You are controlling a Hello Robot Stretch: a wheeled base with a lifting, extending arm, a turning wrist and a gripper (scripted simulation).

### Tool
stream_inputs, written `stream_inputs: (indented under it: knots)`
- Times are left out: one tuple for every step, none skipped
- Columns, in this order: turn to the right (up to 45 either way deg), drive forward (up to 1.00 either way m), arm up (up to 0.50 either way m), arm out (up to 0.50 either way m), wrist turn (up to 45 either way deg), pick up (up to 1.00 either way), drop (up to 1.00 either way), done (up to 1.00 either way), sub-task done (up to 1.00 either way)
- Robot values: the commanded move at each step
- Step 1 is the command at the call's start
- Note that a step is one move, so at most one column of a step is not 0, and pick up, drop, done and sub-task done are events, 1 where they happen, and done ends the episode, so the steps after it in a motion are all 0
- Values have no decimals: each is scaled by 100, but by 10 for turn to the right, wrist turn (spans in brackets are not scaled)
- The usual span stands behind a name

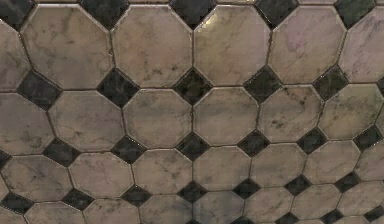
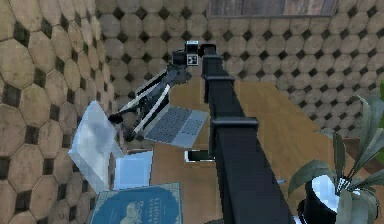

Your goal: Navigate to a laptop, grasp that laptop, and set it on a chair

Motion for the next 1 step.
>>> stream_inputs:
  knots:
    - [0, 0, 0, 0, 450, 0, 0, 0, 0]
